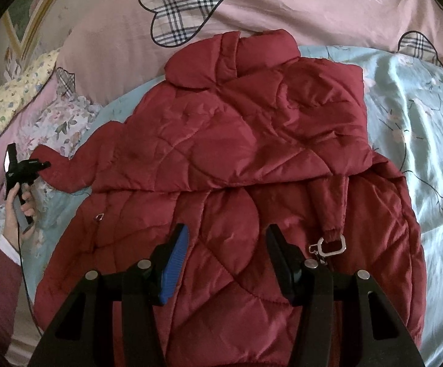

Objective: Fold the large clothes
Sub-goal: 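Grasp the other red sleeve cuff with the left gripper, then fold the held sleeve across the coat body with the left gripper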

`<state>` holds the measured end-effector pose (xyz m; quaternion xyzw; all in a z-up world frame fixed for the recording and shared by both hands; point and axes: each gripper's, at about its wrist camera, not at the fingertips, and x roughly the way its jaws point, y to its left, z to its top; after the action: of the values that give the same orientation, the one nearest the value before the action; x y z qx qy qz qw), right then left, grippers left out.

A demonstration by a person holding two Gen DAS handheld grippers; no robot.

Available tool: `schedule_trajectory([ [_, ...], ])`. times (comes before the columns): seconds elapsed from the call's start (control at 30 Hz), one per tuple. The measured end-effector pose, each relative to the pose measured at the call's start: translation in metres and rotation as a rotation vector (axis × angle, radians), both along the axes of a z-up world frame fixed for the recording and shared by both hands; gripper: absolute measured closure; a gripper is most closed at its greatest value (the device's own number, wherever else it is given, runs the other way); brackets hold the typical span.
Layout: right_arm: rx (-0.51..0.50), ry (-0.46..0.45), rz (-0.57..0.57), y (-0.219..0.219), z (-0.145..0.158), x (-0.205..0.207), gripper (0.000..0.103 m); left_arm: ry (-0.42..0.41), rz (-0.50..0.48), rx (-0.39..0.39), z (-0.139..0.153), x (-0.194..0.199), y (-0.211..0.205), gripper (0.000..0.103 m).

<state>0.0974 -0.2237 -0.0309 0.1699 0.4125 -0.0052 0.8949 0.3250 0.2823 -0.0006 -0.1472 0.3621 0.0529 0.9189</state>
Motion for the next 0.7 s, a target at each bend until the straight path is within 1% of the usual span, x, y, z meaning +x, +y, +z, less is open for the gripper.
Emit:
schedule_trajectory([
  [0.1,0.010,-0.009,-0.003,-0.002,0.002,-0.002,0.049,-0.048,-0.063,-0.002,0.016,-0.015,-0.017,0.095],
  [0.2,0.016,-0.017,-0.008,-0.004,0.004,-0.004,0.049,-0.100,-0.139,-0.026,0.035,-0.035,-0.040,0.095],
  [0.37,0.032,-0.027,-0.012,-0.006,0.008,-0.006,0.049,-0.158,-0.265,-0.071,0.058,-0.058,-0.082,0.095],
  [0.57,0.044,-0.033,-0.025,-0.014,0.011,-0.011,0.049,-0.205,-0.408,-0.058,0.073,-0.077,-0.140,0.095],
  [0.7,0.060,-0.031,-0.042,-0.022,0.011,-0.014,0.049,-0.211,-0.500,-0.059,0.074,-0.085,-0.182,0.095],
])
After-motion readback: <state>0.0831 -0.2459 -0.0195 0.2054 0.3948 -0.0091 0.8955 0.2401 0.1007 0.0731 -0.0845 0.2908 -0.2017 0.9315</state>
